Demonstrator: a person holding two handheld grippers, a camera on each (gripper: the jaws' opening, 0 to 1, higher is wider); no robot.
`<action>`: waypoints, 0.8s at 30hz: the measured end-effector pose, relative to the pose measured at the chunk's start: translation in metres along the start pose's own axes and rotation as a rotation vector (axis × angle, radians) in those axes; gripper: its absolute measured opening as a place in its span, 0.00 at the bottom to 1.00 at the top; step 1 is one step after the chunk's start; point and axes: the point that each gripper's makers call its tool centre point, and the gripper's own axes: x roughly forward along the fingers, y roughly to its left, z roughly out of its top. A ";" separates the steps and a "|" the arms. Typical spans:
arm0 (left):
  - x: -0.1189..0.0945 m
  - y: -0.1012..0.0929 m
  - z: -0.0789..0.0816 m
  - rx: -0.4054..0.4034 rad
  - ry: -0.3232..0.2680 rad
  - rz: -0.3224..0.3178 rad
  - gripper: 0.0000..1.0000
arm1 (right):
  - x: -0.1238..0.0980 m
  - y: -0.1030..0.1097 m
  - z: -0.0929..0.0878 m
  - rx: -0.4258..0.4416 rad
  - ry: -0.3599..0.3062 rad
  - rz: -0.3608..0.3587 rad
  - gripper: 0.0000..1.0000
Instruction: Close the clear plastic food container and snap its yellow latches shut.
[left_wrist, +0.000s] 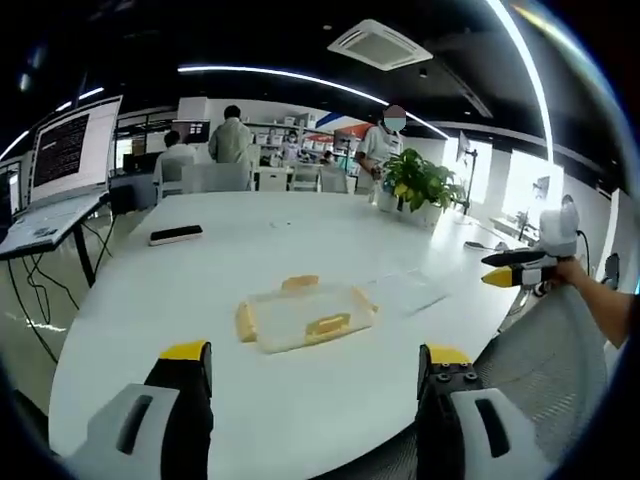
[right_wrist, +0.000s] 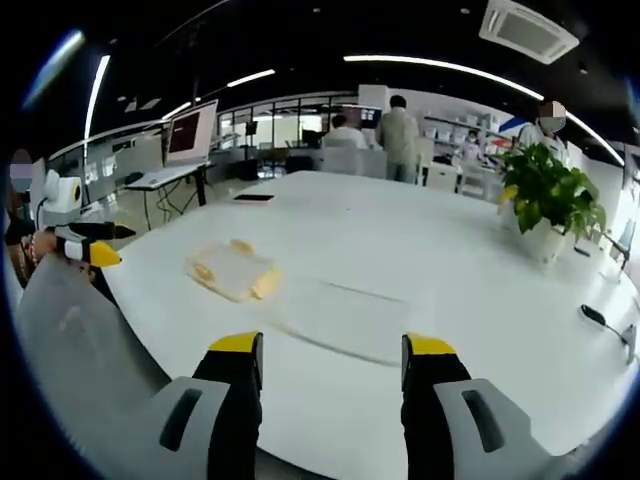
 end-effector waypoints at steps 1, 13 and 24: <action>0.000 0.000 0.001 0.000 -0.003 0.000 0.81 | 0.000 0.000 0.000 0.000 0.000 0.000 0.52; -0.001 0.002 0.003 -0.020 -0.019 0.006 0.81 | 0.000 -0.001 -0.001 -0.001 0.006 -0.008 0.60; -0.001 0.002 0.002 -0.013 -0.010 0.009 0.81 | 0.001 -0.001 -0.004 -0.010 0.028 -0.009 0.58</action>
